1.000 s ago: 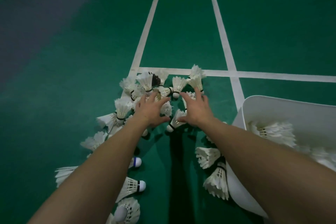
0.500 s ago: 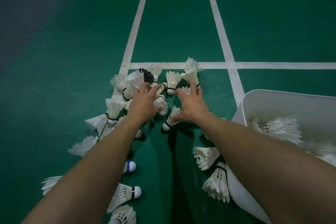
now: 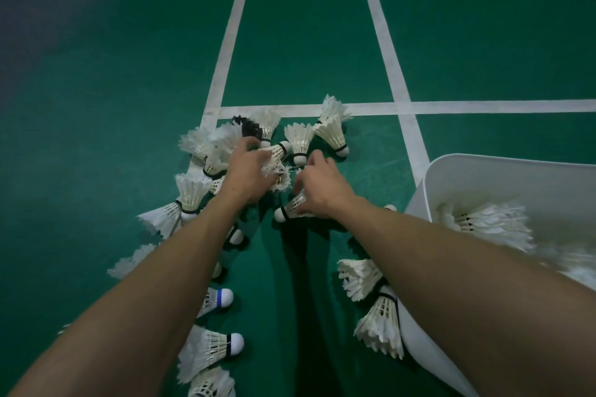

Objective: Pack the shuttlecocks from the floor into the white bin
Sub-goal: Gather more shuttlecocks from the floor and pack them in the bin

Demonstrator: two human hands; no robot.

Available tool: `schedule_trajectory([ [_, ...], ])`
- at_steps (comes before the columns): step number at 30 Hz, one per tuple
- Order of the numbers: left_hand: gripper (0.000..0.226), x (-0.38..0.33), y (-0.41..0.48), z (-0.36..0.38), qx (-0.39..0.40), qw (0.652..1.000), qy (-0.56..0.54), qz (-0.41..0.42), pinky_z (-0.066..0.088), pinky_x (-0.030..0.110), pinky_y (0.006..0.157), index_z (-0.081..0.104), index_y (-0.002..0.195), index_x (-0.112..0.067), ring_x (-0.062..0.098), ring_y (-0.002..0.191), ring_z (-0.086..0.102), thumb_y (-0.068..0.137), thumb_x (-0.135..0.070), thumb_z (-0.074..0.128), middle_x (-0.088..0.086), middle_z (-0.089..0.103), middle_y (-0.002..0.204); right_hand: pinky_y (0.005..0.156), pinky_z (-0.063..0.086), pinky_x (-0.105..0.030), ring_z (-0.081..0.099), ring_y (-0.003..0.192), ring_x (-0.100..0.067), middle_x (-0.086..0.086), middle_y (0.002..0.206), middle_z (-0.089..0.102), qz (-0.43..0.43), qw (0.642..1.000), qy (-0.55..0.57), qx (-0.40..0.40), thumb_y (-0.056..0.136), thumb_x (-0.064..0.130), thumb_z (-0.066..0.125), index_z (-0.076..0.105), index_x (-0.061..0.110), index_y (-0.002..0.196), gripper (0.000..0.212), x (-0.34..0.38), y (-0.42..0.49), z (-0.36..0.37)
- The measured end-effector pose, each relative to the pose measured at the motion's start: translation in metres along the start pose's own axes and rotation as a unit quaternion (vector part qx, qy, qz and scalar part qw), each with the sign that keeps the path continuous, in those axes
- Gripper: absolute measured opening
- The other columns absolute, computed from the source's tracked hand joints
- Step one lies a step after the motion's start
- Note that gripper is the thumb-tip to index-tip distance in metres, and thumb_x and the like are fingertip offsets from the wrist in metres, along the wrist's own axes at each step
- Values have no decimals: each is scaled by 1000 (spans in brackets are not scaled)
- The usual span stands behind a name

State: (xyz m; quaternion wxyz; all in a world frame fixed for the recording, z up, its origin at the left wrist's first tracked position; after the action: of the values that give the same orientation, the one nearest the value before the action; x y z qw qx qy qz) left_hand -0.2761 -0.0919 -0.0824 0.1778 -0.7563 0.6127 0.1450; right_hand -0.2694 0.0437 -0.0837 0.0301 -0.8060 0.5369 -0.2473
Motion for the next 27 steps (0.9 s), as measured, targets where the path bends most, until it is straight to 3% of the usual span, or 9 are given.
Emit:
schedule_trajectory([
  [2,38,-4,-2,-1,5,1000,-14,13,35,42,110,60,120,-15,22,130,41,84,-23,69,6,36,147,108,36,-42,36,121,-25,-6,126,39,-2,1000,0,-4,74,29,81,68,18,108,38,0,-2,-1],
  [5,25,-6,-7,-5,16,998,-57,12,49,34,91,62,111,-14,18,104,57,86,-16,66,7,59,122,101,40,-40,43,116,-25,-6,122,47,6,1000,9,-8,76,23,80,69,18,107,33,-1,-3,-6],
  [11,24,-3,-17,-18,-32,997,-74,-12,44,18,75,67,111,-6,11,86,59,88,-4,61,9,67,115,90,53,-44,62,99,-28,-10,113,64,31,999,23,-15,82,11,73,71,12,101,19,-4,-7,-13],
  [14,20,-1,-28,-19,-46,996,-72,-5,45,18,78,71,103,-4,12,84,60,84,-1,65,10,69,109,93,49,-44,56,106,-29,-8,119,58,30,999,7,5,79,19,76,67,17,111,34,-4,-13,-7],
  [16,16,-2,-39,-20,-56,997,-58,16,47,22,88,73,95,-4,13,93,60,81,0,67,9,67,114,98,44,-51,49,115,-30,-6,123,51,31,998,-26,44,72,27,83,63,20,118,51,-2,-19,2],
  [19,16,-1,-52,-20,-44,998,-41,31,45,28,98,74,93,-3,18,107,59,77,-1,71,9,61,126,97,40,-53,46,118,-33,-9,120,49,40,997,-61,32,81,12,73,59,15,117,39,1,-26,2],
  [23,15,4,-62,-20,-21,998,-52,25,51,26,84,72,88,-5,13,82,62,74,-2,75,7,68,110,95,39,-52,48,115,-32,-9,116,55,20,998,-56,-8,85,-1,56,62,14,113,32,10,-35,-5],
  [27,12,8,-71,-29,-46,996,-75,1,47,20,74,70,87,-7,11,77,60,76,-4,75,6,66,103,100,33,-55,46,118,-28,-6,117,58,30,997,-36,-69,86,-1,59,67,17,108,30,9,-43,-21],
])
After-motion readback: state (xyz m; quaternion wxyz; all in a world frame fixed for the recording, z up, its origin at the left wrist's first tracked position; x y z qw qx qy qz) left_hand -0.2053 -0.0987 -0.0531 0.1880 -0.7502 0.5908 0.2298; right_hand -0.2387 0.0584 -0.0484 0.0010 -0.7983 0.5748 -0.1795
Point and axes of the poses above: each hand's wrist, its own y-axis towards the middle knuckle, its own z-axis out of the palm, x = y × z, the point moved 8 cm from there along y, towards the middle knuckle
